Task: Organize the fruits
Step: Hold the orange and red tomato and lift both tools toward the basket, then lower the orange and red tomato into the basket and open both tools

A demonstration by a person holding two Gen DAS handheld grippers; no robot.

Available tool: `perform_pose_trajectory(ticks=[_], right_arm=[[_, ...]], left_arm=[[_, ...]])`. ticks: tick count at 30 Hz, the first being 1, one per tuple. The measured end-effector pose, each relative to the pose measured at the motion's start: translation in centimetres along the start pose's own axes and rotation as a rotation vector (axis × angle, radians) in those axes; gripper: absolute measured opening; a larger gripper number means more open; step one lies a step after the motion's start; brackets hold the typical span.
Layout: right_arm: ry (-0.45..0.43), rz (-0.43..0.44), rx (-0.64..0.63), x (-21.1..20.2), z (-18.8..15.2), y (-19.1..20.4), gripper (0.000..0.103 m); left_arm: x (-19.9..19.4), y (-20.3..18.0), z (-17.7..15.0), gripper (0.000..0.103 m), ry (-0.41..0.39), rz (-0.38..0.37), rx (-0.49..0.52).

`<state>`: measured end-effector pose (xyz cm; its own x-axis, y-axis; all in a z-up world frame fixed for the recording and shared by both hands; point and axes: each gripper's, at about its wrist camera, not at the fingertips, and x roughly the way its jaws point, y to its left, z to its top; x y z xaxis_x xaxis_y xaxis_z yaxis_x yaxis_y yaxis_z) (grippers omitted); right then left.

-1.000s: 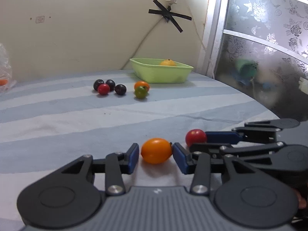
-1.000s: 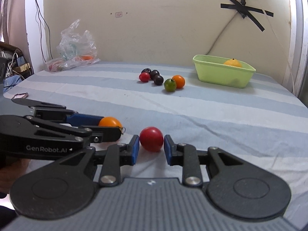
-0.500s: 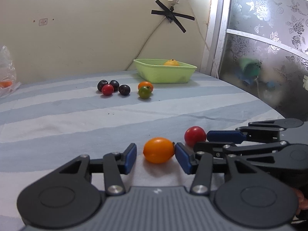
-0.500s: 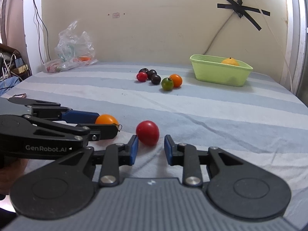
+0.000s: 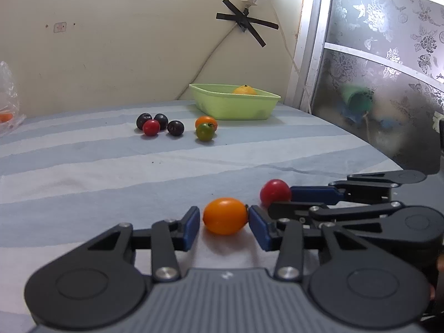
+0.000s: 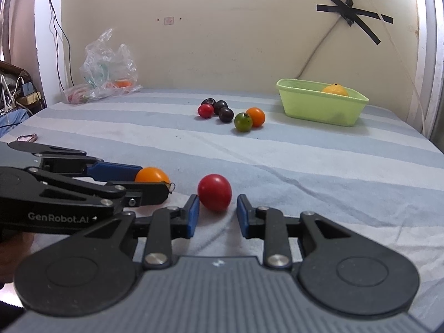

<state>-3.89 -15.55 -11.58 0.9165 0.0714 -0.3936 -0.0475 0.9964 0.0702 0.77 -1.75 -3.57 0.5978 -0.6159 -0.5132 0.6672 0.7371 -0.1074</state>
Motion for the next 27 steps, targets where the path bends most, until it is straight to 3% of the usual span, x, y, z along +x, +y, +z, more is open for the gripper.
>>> perform_pose_trajectory(ticks=[7, 14, 20, 27], right_arm=[[-0.006, 0.017, 0.004, 0.3, 0.1, -0.3, 0.033], [-0.014, 0.039, 0.008, 0.7, 0.5, -0.7, 0.029], [-0.091, 0.014, 0.049, 1.1, 2.8, -3.0, 0.029], [-0.203, -0.077, 0.089, 4.0, 8.3, -8.7, 0.029]], left_arm=[[0.0, -0.3, 0.0, 0.037, -0.002, 0.005, 0.016], [0.3, 0.6, 1.3, 0.036, 0.001, -0.017, -0.029], [3.2, 1.1, 6.9, 0.036, -0.026, -0.055, -0.065], [10.5, 0.3, 15.2, 0.036, -0.069, -0.043, -0.073]])
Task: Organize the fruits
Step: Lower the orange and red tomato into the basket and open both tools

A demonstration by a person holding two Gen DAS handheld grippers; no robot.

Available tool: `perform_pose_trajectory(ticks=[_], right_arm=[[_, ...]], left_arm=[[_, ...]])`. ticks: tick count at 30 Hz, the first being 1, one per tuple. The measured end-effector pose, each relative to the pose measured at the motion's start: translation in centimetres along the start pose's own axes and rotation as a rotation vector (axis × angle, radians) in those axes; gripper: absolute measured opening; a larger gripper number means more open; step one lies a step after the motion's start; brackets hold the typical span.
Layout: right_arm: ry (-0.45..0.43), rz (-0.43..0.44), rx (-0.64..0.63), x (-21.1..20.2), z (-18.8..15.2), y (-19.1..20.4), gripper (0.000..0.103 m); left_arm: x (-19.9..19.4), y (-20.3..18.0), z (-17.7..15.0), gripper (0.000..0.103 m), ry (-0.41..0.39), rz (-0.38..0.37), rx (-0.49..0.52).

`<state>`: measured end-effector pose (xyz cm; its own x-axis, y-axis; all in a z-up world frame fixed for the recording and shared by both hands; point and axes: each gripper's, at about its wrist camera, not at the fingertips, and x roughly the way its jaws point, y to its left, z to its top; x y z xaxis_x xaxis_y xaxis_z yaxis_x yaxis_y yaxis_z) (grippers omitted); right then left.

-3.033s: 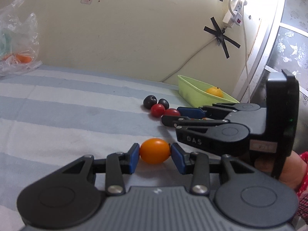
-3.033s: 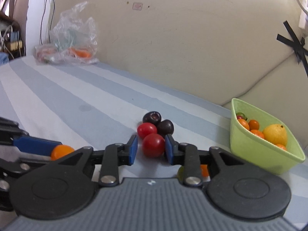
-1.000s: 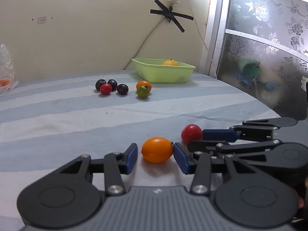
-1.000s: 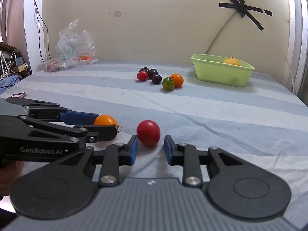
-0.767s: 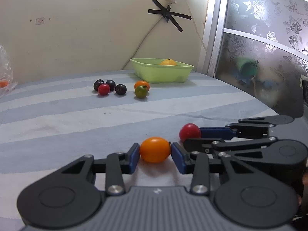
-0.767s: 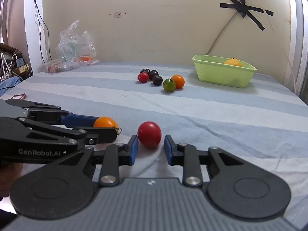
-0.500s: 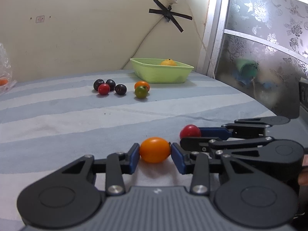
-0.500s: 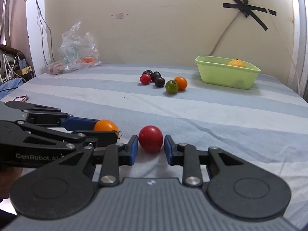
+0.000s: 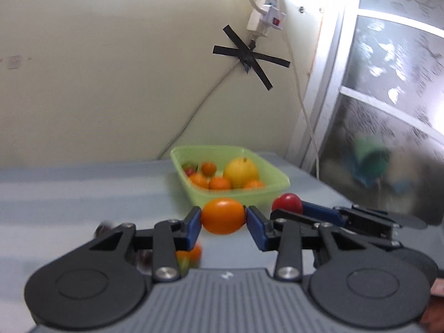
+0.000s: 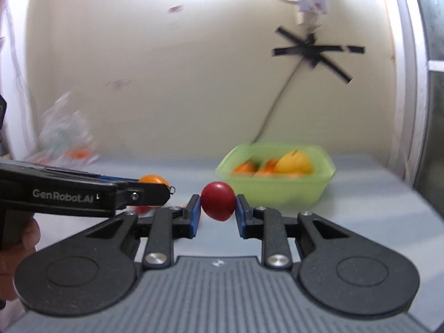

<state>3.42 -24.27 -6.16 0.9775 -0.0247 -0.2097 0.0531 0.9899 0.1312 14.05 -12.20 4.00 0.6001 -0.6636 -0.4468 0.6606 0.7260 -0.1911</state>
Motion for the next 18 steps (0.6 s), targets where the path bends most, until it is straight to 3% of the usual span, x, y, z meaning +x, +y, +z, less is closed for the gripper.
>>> perform_pose_trajectory(ticks=[8, 14, 18], right_arm=[[-0.003, -0.07, 0.027, 5.9, 2.4, -4.3, 0.029], [0.019, -0.102, 0.042, 8.7, 2.0, -5.7, 0.032], [0.002, -0.114, 0.038, 8.6, 1.7, -5.9, 0.034]], left_arm=[[8.9, 2.7, 4.6, 0.036, 0.08, -0.051, -0.133], [12.7, 2.9, 4.8, 0.037, 0.13, -0.028, -0.131], [13.2, 2.6, 4.4, 0.037, 0.14, -0.009, -0.123]])
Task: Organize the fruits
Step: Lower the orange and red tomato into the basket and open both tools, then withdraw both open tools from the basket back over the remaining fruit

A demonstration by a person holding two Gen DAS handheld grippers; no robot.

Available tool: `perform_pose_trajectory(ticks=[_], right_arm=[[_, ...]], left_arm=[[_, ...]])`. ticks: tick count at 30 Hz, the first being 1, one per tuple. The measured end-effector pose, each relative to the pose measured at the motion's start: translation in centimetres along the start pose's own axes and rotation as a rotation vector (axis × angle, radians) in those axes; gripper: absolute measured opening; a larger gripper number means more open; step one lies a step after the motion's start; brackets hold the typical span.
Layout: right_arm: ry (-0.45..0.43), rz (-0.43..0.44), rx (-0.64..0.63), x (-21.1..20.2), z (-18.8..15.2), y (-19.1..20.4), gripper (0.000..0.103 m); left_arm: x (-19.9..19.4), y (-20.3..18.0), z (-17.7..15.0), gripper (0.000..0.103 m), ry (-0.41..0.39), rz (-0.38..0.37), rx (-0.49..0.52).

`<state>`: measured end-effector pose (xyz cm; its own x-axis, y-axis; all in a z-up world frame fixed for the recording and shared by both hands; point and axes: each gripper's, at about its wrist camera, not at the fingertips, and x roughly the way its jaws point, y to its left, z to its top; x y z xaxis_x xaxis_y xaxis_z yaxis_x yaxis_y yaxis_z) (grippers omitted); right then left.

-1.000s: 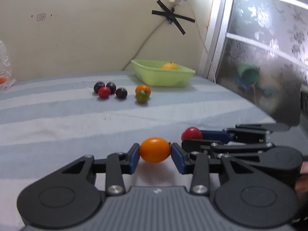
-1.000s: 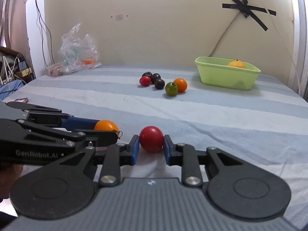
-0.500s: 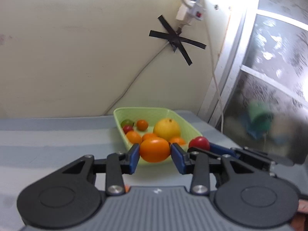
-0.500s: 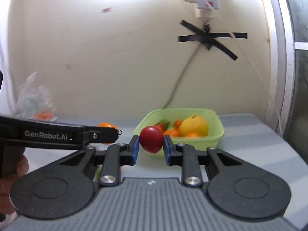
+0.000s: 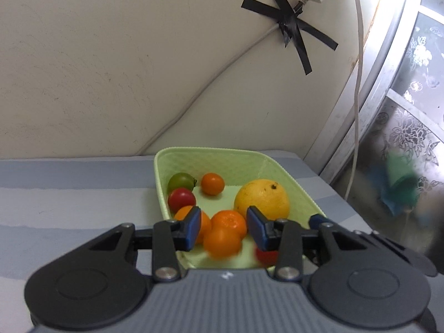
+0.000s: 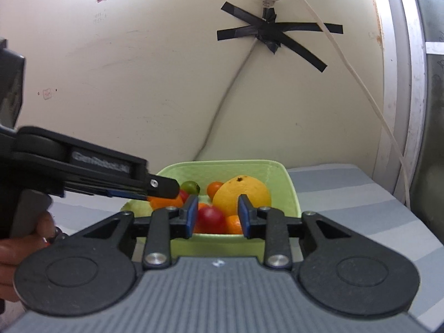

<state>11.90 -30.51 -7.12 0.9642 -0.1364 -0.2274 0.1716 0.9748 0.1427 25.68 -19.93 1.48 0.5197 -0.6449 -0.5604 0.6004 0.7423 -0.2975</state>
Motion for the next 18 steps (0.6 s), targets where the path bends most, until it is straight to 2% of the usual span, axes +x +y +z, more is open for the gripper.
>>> perform_pose_trajectory(ticks=[3, 7, 9, 12, 15, 18], right_arm=[[-0.016, -0.017, 0.006, -0.6, 0.1, -0.2, 0.034], [-0.021, -0.009, 0.056, -2.2, 0.5, -0.2, 0.034], [-0.016, 0.027, 0.081, -3.8, 0.1, 0.5, 0.034], [0.007, 0.078, 0.087, -6.6, -1.5, 2.1, 0.034], [0.057, 0.129, 0.092, -9.1, -3.8, 4.2, 0.034], [0.108, 0.151, 0.088, -11.1, -6.1, 6.4, 0.034]], left_arm=[[-1.9, 0.1, -0.4, 0.037, -0.014, -0.014, -0.017], [-7.9, 0.8, -2.0, 0.037, -0.1, 0.021, 0.006], [-11.5, 1.8, -3.9, 0.037, -0.145, 0.07, 0.003], [-15.6, 3.2, -7.6, 0.037, -0.156, 0.194, -0.006], [-17.9, 3.4, -11.9, 0.037, -0.119, 0.303, 0.012], [-19.3, 2.6, -15.4, 0.037, -0.084, 0.348, 0.019]])
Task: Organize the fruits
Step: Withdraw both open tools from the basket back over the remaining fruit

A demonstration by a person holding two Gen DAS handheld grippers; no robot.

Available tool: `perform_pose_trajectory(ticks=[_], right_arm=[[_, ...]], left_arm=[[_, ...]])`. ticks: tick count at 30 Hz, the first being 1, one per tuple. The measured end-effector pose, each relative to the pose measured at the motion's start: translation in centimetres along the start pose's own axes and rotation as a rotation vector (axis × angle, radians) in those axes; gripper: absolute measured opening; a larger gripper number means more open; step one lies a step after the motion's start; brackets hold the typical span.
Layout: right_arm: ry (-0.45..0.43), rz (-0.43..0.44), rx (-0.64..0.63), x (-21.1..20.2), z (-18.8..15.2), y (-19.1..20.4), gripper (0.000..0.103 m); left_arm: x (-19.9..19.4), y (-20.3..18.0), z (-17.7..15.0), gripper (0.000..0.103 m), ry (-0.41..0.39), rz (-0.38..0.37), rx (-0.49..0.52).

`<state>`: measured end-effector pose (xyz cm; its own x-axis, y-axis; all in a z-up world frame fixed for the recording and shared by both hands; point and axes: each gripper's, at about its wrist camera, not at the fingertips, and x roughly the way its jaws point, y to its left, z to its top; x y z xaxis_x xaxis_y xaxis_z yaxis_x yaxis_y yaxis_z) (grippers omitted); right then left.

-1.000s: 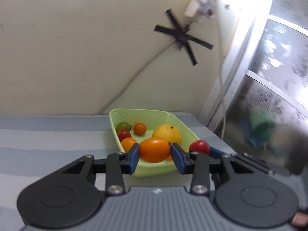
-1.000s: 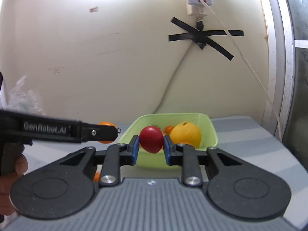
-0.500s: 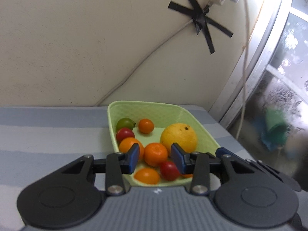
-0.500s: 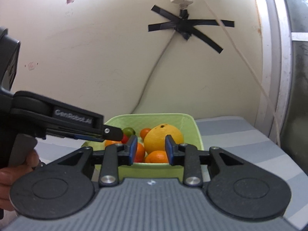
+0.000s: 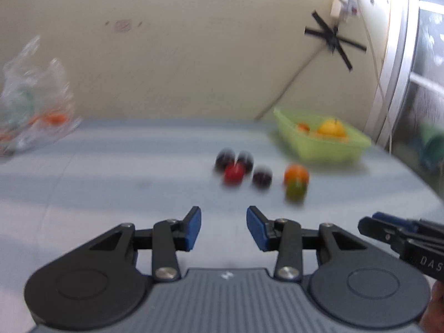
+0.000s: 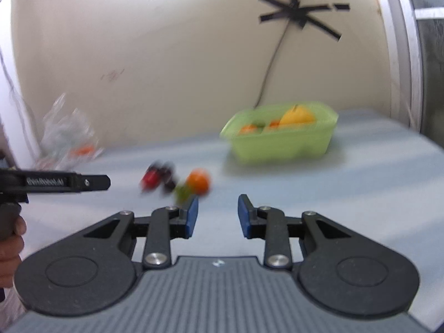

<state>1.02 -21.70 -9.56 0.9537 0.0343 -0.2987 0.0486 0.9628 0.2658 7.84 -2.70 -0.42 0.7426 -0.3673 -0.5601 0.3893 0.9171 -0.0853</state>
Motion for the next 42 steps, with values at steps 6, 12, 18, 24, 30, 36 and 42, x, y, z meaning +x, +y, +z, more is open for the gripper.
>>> perform_pose_trajectory(ticks=[6, 12, 18, 24, 30, 36, 42], right_arm=[[0.052, -0.018, -0.053, -2.5, -3.4, 3.7, 0.034], [0.042, -0.105, -0.052, -3.1, -4.3, 3.8, 0.034], [0.034, -0.117, 0.016, -3.3, -4.8, 3.0, 0.034], [0.02, -0.091, 0.06, -3.7, -5.1, 2.5, 0.034], [0.017, -0.092, 0.057, -3.8, -5.3, 2.7, 0.035], [0.013, -0.099, 0.04, -4.0, -5.5, 2.9, 0.035], [0.015, -0.106, 0.031, -3.8, -5.4, 3.2, 0.037]], left_arm=[[-1.9, -1.4, -3.4, 0.038, 0.008, 0.063, 0.026], [-2.3, -0.7, -5.1, 0.037, -0.012, 0.102, 0.005], [-2.4, -1.0, -5.5, 0.038, -0.028, 0.129, 0.025], [-2.2, -1.3, -5.6, 0.038, -0.037, 0.142, 0.04], [-2.3, -1.4, -5.8, 0.038, -0.04, 0.15, 0.044], [-2.2, -1.5, -5.8, 0.038, -0.04, 0.155, 0.051], [-2.1, -1.5, -5.7, 0.039, -0.039, 0.161, 0.058]])
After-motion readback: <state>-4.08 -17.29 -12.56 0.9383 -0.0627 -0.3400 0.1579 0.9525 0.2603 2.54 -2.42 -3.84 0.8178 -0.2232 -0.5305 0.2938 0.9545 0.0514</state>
